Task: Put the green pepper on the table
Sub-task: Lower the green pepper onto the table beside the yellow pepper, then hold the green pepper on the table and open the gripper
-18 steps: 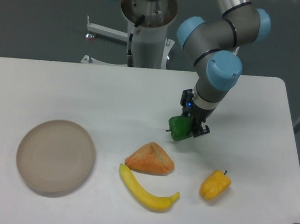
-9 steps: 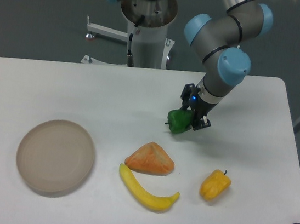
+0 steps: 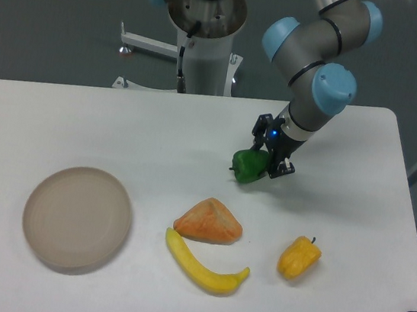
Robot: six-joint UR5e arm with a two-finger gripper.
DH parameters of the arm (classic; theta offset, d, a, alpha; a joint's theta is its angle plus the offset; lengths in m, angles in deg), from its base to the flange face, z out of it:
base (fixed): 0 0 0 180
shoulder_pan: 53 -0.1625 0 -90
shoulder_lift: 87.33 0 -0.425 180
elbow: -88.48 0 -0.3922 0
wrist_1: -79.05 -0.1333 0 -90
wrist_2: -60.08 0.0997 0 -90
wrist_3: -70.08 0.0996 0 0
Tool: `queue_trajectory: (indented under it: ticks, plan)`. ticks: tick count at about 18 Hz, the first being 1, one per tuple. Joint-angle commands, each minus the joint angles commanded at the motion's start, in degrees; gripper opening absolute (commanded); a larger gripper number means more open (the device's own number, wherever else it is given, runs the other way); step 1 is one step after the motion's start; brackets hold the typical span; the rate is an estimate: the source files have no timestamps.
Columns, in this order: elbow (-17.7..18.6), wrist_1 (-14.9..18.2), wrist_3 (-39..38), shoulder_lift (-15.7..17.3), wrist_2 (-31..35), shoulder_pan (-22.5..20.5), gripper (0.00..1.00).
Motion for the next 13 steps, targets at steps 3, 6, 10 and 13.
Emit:
queue_trajectory:
  ticks: [3, 6, 10, 13]
  plan:
    - [0.00, 0.00, 0.09, 0.00, 0.00, 0.00, 0.40]
    - [0.00, 0.00, 0.09, 0.00, -0.09, 0.09, 0.40]
    - [0.00, -0.09, 0.09, 0.00, 0.00, 0.26, 0.40]
    - [0.09, -0.09, 0.09, 0.00, 0.00, 0.44, 0.40]
